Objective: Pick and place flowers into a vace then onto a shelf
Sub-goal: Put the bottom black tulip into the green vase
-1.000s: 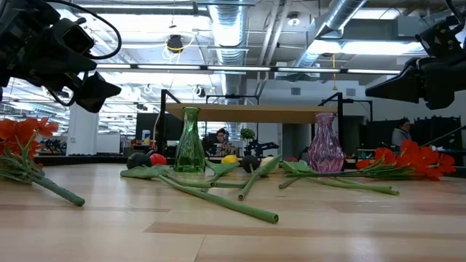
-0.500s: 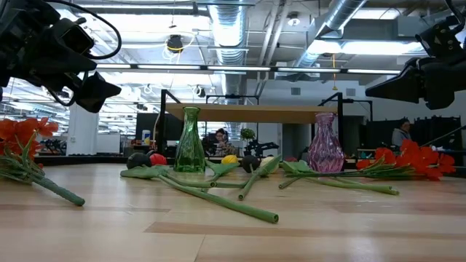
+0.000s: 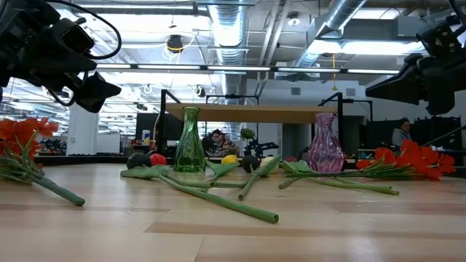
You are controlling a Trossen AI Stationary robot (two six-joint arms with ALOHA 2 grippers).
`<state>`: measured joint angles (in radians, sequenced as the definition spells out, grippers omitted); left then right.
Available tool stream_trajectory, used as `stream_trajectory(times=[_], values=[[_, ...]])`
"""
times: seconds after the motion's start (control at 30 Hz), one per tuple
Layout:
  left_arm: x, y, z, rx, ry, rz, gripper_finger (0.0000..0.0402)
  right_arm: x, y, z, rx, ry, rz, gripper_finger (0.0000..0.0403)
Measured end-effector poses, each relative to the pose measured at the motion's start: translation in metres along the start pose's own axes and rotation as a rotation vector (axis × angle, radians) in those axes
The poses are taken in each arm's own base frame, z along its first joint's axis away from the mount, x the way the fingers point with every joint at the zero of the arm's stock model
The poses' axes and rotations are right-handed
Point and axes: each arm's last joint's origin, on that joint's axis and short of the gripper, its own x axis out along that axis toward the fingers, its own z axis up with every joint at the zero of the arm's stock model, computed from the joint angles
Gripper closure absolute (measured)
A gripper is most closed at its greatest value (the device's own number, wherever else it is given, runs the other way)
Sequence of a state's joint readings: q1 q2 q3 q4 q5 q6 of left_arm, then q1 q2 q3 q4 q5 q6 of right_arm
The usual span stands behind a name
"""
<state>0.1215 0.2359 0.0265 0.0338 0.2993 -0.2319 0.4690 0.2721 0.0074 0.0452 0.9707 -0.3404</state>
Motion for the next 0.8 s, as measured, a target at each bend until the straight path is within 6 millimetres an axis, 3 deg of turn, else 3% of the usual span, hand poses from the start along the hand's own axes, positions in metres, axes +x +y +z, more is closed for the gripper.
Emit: stream_trajectory(times=[0.2, 0.53, 0.8], values=[[0.0000, 0.0000, 0.0001, 0.000, -0.001, 0.000, 0.0118, 0.0000, 0.0001, 0.0001, 0.025, -0.002, 0.003, 0.0351], [0.0000, 0.0000, 0.0002, 0.000, -0.001, 0.000, 0.0118, -0.0002, -0.0025, 0.0066, 0.431, -0.048, -0.003, 0.0351], [0.0000, 0.0000, 0.0001, 0.000, -0.001, 0.000, 0.0118, -0.0002, -0.0027, 0.0072, 0.445, -0.052, -0.004, 0.0351]])
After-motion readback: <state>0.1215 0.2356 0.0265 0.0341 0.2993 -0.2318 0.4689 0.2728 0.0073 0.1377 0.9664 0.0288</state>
